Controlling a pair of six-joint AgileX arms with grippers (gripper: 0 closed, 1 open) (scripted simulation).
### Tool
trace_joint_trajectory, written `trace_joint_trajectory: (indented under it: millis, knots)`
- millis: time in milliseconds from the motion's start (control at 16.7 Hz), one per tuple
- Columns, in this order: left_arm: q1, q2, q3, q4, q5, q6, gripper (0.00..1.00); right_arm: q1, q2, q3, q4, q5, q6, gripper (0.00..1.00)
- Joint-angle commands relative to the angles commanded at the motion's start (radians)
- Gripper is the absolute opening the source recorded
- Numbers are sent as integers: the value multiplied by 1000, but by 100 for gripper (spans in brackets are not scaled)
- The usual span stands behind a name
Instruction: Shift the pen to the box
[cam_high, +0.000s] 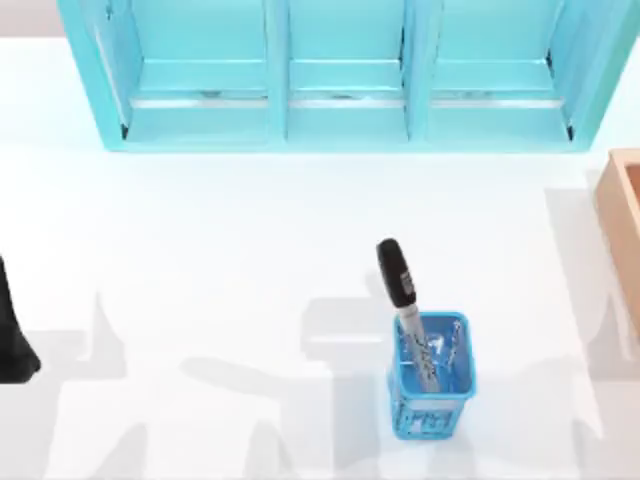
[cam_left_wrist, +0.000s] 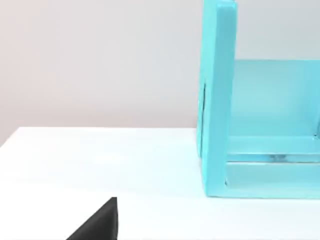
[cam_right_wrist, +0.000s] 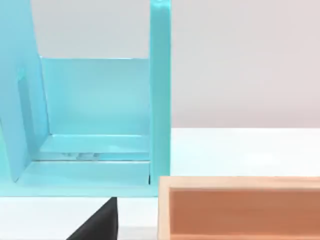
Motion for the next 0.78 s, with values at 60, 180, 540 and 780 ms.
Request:
trace_joint_trajectory:
  millis: [60, 180, 540, 780]
  knots:
    - [0, 0, 0, 0, 0, 0, 100, 0, 0, 0, 0, 0, 0, 100]
    - [0, 0, 0, 0, 0, 0, 100, 10, 14, 7, 0, -6, 1, 100]
    - [0, 0, 0, 0, 0, 0, 100, 186, 305, 122, 5, -109, 9, 100]
    - [0, 0, 0, 0, 0, 0, 100, 351, 619, 223, 9, -208, 11, 100]
